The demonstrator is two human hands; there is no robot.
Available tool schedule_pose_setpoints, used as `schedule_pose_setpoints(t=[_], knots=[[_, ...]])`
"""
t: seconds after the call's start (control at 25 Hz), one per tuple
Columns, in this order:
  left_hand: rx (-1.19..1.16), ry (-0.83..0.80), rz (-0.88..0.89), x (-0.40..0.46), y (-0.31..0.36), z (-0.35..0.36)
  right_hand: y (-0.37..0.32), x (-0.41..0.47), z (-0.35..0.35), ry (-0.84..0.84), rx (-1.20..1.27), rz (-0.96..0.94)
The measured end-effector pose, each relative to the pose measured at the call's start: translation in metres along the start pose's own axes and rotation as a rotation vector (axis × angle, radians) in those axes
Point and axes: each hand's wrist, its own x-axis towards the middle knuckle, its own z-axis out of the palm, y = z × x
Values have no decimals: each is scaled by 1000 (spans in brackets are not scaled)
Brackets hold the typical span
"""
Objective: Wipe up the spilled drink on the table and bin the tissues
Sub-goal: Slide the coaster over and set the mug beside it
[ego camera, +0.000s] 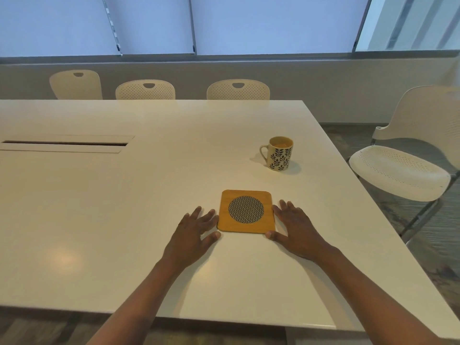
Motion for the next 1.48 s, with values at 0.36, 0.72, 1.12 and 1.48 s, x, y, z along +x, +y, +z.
schedule_pose_setpoints(t=[0.36, 0.72, 1.12, 1.48], knots=[[-266, 151, -45, 9, -4, 0, 0, 2, -13, -41, 208, 46], [-464, 222, -123, 148, 55, -17, 51, 86, -46, 169, 437, 263], [-583, 124, -339, 270, 85, 29, 95, 179, -53, 265, 417, 332], [-612, 196, -305, 300, 94, 42, 102, 206, -53, 297, 386, 253]])
